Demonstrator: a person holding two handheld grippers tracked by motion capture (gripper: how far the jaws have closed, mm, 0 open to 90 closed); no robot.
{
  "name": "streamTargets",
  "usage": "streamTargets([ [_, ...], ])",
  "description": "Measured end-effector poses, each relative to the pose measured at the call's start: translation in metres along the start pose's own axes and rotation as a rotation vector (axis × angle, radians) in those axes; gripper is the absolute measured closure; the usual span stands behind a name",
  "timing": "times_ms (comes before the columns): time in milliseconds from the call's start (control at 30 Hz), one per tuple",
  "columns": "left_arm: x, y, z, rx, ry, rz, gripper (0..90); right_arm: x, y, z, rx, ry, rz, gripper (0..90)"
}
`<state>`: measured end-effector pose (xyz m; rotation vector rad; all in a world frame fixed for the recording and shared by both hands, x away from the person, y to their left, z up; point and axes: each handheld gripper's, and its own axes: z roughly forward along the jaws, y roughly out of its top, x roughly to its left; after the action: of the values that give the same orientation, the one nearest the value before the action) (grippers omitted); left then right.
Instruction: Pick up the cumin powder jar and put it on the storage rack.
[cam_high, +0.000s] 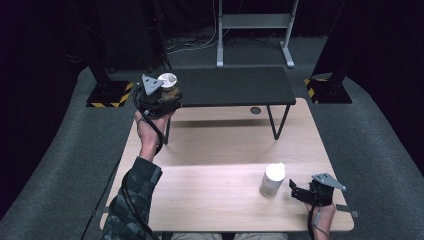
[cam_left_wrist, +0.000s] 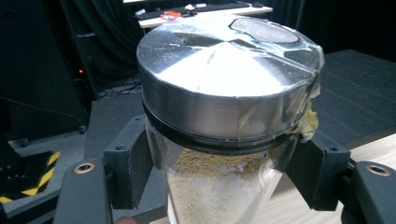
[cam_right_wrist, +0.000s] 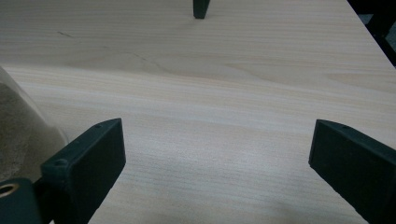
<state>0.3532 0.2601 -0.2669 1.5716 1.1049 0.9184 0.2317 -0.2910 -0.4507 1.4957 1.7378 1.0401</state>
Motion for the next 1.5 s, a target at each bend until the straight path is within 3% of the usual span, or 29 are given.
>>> streamTargets([
  [133,0.000,0.000,0.000,-0.002,0.000,0.000,30.2,0.000,0.000,0.000,0.000,0.000,0.000,2.4],
  [167,0.004,0.019,0.008,0.006,-0.021,0.007,30.2,0.000,0.000,0.000,0.000,0.000,0.000,2.4],
  [600,0.004,0.021,0.009,0.006,-0.022,0.008,30.1,0.000,0.000,0.000,-0.002,-0.001,-0.001,2.4],
  [633,0.007,0.039,0.032,0.046,-0.020,-0.009,30.1,0.000,0.000,0.000,-0.002,-0.001,-0.001,2.4],
  [1067,0.006,0.041,0.055,0.103,-0.004,-0.017,30.1,0.000,-0.002,-0.001,-0.012,0.001,-0.002,2.4],
  [1400,0.005,0.040,0.059,0.111,-0.008,-0.020,30.1,0.000,-0.002,-0.001,-0.013,0.000,-0.002,2.4],
  [1433,0.008,0.034,0.066,0.116,-0.012,-0.044,30.1,0.000,-0.002,-0.001,-0.013,0.000,-0.002,2.4],
  [1500,0.008,0.034,0.066,0.113,-0.012,-0.047,30.2,0.000,-0.003,-0.001,-0.014,0.000,-0.003,2.4],
])
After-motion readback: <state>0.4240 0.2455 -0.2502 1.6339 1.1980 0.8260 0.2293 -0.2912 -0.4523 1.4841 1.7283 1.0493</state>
